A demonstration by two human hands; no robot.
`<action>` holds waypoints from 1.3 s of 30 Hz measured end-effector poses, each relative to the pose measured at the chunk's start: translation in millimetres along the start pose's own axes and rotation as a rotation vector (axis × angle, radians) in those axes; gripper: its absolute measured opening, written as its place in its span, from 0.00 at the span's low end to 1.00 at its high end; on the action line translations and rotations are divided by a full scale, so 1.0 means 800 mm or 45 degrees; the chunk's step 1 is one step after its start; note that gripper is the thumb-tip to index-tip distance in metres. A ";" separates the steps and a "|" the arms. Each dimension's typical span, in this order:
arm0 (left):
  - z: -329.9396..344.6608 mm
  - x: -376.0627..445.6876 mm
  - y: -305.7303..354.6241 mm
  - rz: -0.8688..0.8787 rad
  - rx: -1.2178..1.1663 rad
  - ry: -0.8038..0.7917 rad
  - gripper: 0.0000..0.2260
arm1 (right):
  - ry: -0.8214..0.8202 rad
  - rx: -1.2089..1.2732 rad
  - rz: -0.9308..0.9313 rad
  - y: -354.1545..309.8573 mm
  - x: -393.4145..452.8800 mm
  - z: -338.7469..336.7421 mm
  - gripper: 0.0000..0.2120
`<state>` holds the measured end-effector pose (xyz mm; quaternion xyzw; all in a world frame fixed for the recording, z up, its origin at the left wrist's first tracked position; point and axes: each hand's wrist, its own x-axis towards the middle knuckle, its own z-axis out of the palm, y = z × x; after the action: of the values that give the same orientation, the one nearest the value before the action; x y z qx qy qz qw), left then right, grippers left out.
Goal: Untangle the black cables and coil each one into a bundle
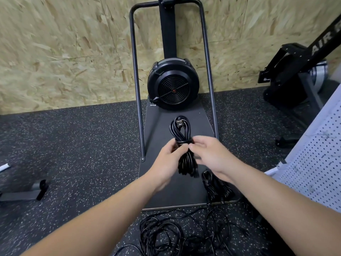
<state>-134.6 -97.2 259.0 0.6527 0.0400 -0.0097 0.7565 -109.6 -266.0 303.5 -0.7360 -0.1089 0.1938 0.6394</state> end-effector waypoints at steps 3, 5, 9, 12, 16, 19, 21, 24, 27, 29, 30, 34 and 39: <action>-0.004 0.027 -0.014 -0.016 0.009 -0.033 0.11 | 0.064 -0.151 0.002 0.009 0.021 -0.013 0.13; -0.001 0.047 -0.028 -0.051 0.001 0.005 0.10 | 0.090 -0.190 0.047 0.028 0.039 -0.024 0.10; 0.005 0.089 -0.090 -0.197 0.035 0.019 0.20 | 0.278 -0.099 0.203 0.096 0.078 -0.048 0.11; 0.008 0.113 -0.164 -0.333 0.019 0.058 0.17 | 0.374 -0.059 0.340 0.175 0.102 -0.053 0.12; 0.007 0.136 -0.273 -0.487 0.063 0.188 0.09 | 0.395 -0.187 0.426 0.304 0.139 -0.047 0.11; -0.004 0.151 -0.345 -0.584 0.146 0.245 0.06 | 0.313 -0.354 0.486 0.369 0.159 -0.033 0.05; -0.016 0.158 -0.385 -0.636 0.211 0.259 0.05 | 0.236 -0.457 0.518 0.407 0.170 -0.023 0.06; -0.026 0.163 -0.421 -0.673 0.287 0.186 0.06 | 0.168 -0.603 0.587 0.437 0.169 -0.009 0.13; -0.028 0.164 -0.427 -0.680 0.352 0.100 0.13 | 0.179 -0.659 0.624 0.440 0.156 -0.001 0.21; -0.028 0.165 -0.427 -0.668 0.384 0.075 0.16 | 0.196 -0.709 0.617 0.440 0.147 -0.003 0.26; -0.029 0.165 -0.428 -0.657 0.396 0.056 0.16 | 0.205 -0.732 0.599 0.437 0.144 -0.004 0.26; -0.045 0.154 -0.406 -0.592 0.497 0.046 0.20 | 0.209 -0.759 0.483 0.407 0.130 -0.008 0.25; -0.077 0.117 -0.348 -0.429 0.532 0.019 0.14 | 0.060 -0.737 0.341 0.328 0.122 -0.020 0.20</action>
<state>-63.0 -74.3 -31.6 0.7788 0.1508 -0.1388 0.5928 -37.6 -281.8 32.6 -0.8995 -0.0467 0.2202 0.3746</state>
